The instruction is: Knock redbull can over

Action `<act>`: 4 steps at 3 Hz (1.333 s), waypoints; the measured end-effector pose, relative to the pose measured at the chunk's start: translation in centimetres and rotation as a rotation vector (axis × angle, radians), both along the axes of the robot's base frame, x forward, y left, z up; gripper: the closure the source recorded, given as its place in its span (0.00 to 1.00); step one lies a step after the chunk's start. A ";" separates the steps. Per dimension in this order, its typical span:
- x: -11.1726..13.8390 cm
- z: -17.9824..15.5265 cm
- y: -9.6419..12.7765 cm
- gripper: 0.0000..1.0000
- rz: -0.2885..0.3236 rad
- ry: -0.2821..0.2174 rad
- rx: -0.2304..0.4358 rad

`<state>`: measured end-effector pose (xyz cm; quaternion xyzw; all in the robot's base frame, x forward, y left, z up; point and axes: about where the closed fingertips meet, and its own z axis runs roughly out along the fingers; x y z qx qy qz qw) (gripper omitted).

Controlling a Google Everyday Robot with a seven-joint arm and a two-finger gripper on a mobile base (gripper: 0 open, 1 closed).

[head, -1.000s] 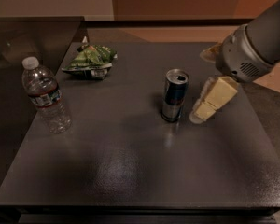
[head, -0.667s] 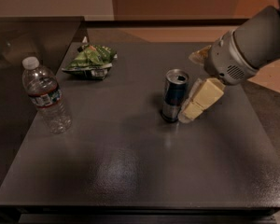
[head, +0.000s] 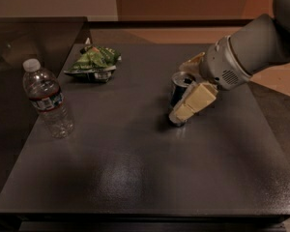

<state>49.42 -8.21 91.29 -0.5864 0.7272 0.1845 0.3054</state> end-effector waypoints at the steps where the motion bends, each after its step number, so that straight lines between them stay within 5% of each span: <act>1: 0.0 -0.3 0.3 0.39 0.006 0.010 0.019; 3: 0.7 1.1 -0.2 0.86 -0.009 -0.006 0.000; 4: 1.5 3.0 -1.1 1.00 -0.016 -0.029 -0.088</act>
Offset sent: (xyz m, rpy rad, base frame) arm 0.0065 -0.0058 -0.0027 0.0451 0.0113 -0.0127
